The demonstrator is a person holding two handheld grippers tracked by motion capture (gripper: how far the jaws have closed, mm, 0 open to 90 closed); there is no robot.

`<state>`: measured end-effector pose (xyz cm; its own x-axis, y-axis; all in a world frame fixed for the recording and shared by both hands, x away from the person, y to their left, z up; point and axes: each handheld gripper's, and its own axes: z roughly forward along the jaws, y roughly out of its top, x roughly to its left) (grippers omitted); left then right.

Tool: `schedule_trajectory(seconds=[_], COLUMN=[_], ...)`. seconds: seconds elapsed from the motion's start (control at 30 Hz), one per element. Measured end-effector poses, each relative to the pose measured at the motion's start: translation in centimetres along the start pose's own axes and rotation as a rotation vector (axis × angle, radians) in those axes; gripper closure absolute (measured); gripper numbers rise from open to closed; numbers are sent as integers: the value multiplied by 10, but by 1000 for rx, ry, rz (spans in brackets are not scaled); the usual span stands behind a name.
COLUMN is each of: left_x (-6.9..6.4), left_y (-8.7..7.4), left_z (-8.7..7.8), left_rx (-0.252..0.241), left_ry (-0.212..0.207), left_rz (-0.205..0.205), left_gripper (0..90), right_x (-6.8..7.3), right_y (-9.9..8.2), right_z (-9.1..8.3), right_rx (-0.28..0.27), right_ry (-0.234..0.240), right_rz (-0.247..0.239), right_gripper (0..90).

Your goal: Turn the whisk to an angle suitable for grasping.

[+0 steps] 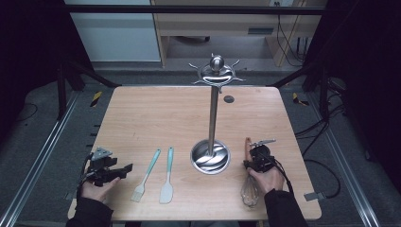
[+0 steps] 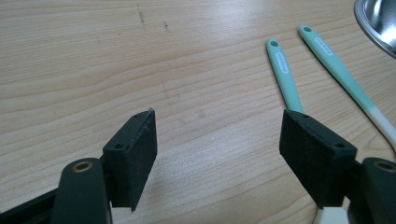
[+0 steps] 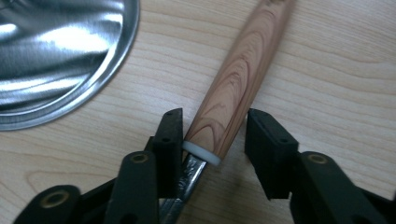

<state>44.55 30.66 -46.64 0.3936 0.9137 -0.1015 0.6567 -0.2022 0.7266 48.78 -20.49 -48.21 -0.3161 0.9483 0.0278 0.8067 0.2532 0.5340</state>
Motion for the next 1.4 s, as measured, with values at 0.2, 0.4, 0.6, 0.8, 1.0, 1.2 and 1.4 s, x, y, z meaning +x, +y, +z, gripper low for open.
schedule_trajectory(seconds=[0.2,0.4,0.6,0.8,1.0,1.2,1.4], left_x=[0,0,0,0,0,0,0], left_y=[0,0,0,0,0,0,0], left_z=[0,0,0,0,0,0,1], left_rx=[1,2,3,6,8,11,13], left_ry=[-2,-4,-7,-9,-9,-9,-10], left_rz=[1,4,1,1,2,3,2], left_gripper=[277,280,280,284,285,286,287], right_x=[-6,-9,-7,-6,-5,-8,-7], right_y=[0,-1,-2,-10,-12,-11,-9], right_z=[-3,-5,-12,-23,-21,-17,-16], right_rx=[31,46,25,36,79,109,140], right_ry=[-3,33,19,47,28,35,32], right_rz=[-29,-44,-59,-40,-41,-31,-32], right_gripper=[682,679,570,628,691,738,805])
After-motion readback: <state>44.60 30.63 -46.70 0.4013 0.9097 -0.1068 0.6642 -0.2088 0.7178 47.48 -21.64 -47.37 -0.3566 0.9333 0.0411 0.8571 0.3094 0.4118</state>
